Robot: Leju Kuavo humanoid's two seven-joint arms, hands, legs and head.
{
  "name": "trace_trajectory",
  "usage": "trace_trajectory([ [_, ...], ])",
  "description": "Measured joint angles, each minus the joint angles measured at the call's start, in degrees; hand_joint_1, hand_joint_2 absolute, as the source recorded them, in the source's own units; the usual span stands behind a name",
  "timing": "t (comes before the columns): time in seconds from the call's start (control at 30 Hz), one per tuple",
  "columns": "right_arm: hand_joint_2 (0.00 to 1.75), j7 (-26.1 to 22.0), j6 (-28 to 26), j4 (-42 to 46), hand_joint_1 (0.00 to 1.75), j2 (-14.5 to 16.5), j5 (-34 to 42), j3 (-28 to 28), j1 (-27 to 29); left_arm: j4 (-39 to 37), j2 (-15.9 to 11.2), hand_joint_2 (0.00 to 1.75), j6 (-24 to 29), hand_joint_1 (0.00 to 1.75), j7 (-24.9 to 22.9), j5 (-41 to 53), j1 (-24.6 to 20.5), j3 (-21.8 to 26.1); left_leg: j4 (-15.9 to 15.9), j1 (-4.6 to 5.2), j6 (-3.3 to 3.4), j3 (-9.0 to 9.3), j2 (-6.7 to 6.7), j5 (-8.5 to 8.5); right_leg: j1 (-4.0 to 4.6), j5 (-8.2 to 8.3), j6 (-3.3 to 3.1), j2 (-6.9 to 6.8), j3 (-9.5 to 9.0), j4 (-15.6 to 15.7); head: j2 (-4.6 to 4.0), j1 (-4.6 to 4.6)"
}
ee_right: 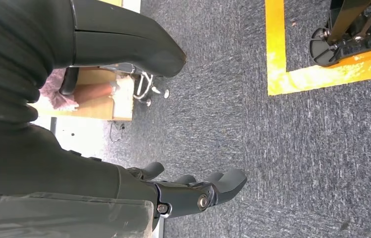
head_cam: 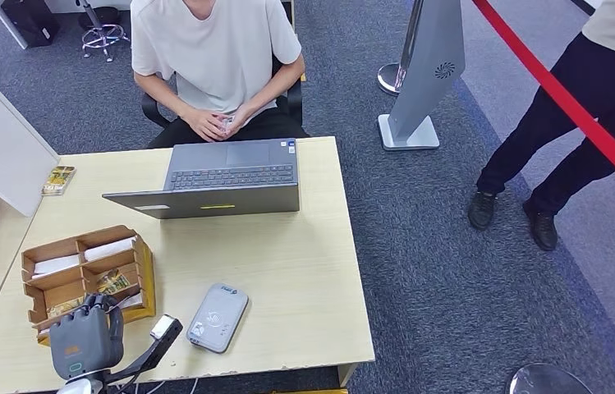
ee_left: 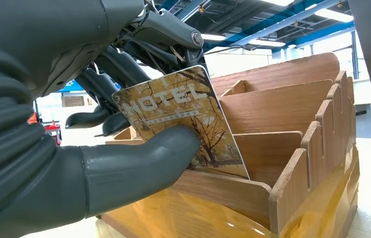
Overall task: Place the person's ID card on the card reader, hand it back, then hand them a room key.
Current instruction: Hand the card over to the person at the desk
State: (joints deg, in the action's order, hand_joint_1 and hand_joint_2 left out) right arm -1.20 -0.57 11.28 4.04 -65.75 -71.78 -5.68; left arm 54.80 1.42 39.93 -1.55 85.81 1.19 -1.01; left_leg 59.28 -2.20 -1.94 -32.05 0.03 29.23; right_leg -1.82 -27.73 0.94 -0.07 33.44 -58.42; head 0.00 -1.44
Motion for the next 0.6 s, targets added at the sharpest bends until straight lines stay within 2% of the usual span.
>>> trace_trajectory([
  [0.6,1.75,0.1,0.0,0.0,0.00,0.0,0.0,0.0,0.0,-0.6,-0.1,1.75,0.0,1.75,1.3,-0.3,-0.1,0.0,0.0,0.00,0.00,0.00,0.00,0.00,0.00,0.00,0.00,0.00,0.00,0.0,0.00,0.01],
])
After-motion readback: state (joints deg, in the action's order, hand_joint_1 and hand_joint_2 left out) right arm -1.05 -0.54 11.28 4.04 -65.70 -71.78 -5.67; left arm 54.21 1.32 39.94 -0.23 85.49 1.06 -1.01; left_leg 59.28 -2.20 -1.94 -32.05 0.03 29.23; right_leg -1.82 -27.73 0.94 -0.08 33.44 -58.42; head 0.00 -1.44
